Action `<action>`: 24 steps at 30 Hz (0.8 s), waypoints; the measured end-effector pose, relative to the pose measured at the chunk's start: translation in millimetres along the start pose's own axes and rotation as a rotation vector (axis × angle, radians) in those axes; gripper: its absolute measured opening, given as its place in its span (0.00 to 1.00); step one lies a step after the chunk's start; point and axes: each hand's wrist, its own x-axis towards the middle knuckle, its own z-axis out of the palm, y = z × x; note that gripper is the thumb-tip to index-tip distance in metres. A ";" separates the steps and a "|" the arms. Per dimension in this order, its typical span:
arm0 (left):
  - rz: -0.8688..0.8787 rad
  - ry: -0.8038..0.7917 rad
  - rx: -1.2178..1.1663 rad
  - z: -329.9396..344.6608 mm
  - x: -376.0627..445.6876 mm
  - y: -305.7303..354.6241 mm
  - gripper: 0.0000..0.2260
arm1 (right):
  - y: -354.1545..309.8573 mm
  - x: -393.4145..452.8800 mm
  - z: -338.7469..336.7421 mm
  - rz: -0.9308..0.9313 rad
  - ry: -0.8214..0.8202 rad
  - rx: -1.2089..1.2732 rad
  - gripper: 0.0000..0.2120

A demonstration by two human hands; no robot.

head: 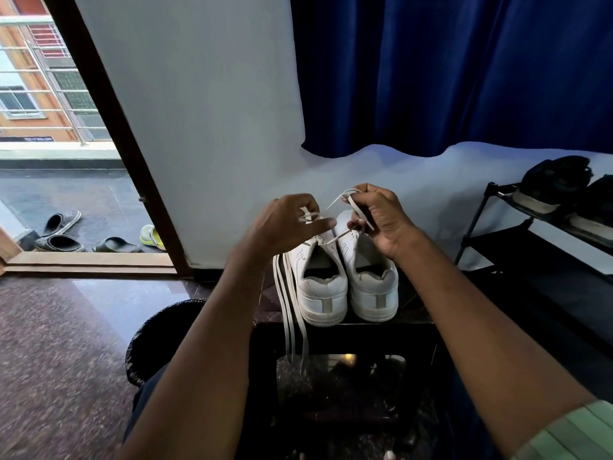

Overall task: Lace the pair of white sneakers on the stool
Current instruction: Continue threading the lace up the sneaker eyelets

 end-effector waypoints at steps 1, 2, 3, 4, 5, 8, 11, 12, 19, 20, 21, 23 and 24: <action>-0.014 0.002 0.033 1.1 -0.2 -2.3 0.16 | 0.1 0.1 -0.1 -0.002 -0.001 -0.011 0.07; -0.043 0.019 0.068 2.4 0.0 -4.8 0.16 | 0.4 0.4 0.1 -0.002 -0.007 -0.013 0.07; -0.084 0.038 0.092 3.4 0.2 -5.1 0.17 | 0.5 -0.3 0.5 -0.001 -0.012 -0.011 0.08; -0.148 0.067 0.080 3.5 1.2 -4.4 0.17 | 1.1 0.1 0.4 0.001 -0.012 -0.004 0.08; -0.247 0.097 0.003 0.8 2.5 -2.9 0.17 | 1.3 -0.2 0.3 0.002 -0.006 0.003 0.09; -0.554 0.209 -0.355 -7.0 5.0 -7.1 0.10 | 0.0 -2.0 1.3 0.021 0.066 0.055 0.08; -0.720 0.206 -0.328 -10.1 11.0 -39.1 0.13 | 0.6 2.2 -1.0 -0.030 0.217 0.032 0.07; -0.742 0.174 -0.215 -13.3 5.9 -37.0 0.16 | 1.7 5.2 -2.9 -0.080 0.294 -0.124 0.06; -0.656 0.011 0.319 -8.1 -14.4 -19.3 0.19 | 23.1 1.8 2.4 -0.513 0.380 -1.443 0.30; -0.611 -0.013 0.277 -6.2 -12.3 -17.8 0.22 | 21.7 0.7 7.4 -0.565 0.272 -1.438 0.27; -0.562 -0.062 0.179 -5.5 -8.1 -14.7 0.27 | 19.5 -1.0 12.2 -0.548 0.122 -1.370 0.25; -0.510 -0.244 -0.061 -1.1 -3.6 -5.1 0.33 | 19.6 -6.7 19.0 -0.346 -0.157 -1.157 0.25; -0.494 -0.329 -0.105 2.4 -3.8 -1.5 0.33 | 21.3 -9.3 20.3 -0.274 -0.231 -1.118 0.26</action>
